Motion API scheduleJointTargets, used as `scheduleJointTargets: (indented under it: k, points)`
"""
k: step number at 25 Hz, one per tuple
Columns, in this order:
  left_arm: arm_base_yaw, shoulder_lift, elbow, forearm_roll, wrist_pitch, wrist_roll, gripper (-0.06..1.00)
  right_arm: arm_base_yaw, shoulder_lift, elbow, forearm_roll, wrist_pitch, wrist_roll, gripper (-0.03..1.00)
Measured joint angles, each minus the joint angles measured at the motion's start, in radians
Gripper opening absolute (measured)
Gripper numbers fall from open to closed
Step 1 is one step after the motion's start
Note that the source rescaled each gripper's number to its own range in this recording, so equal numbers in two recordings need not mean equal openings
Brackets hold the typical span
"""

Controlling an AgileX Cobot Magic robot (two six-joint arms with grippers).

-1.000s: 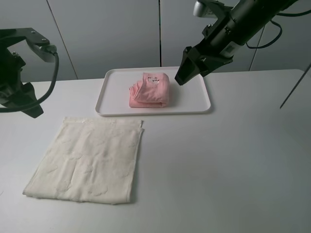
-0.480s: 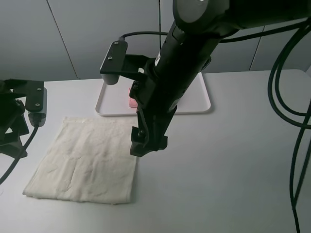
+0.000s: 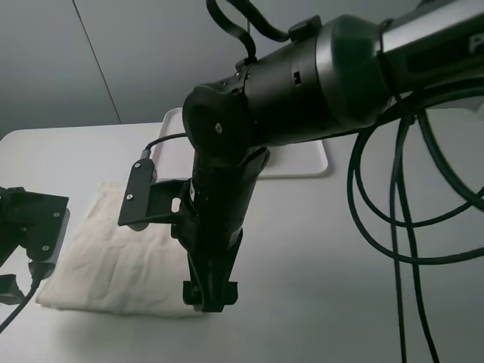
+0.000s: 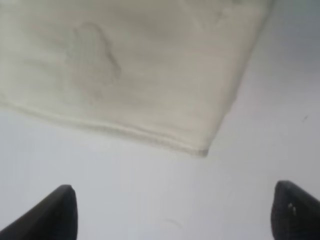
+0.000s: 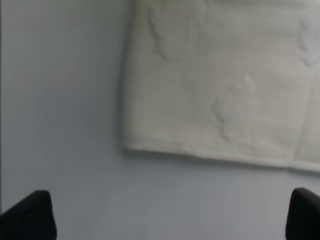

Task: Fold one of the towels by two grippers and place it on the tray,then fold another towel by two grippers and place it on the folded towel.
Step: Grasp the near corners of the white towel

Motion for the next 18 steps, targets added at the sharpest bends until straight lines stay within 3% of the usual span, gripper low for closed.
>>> scheduleJointTargets:
  k: [4, 18]
  points:
    - [0.0, 0.005, 0.075, 0.002, -0.095, 0.047, 1.0, 0.001, 0.04, 0.0, 0.013, -0.013, 0.004, 1.0]
    - [0.0, 0.101, 0.106, 0.025, -0.18, 0.106, 1.0, 0.01, 0.058, 0.0, 0.032, -0.039, 0.005, 1.0]
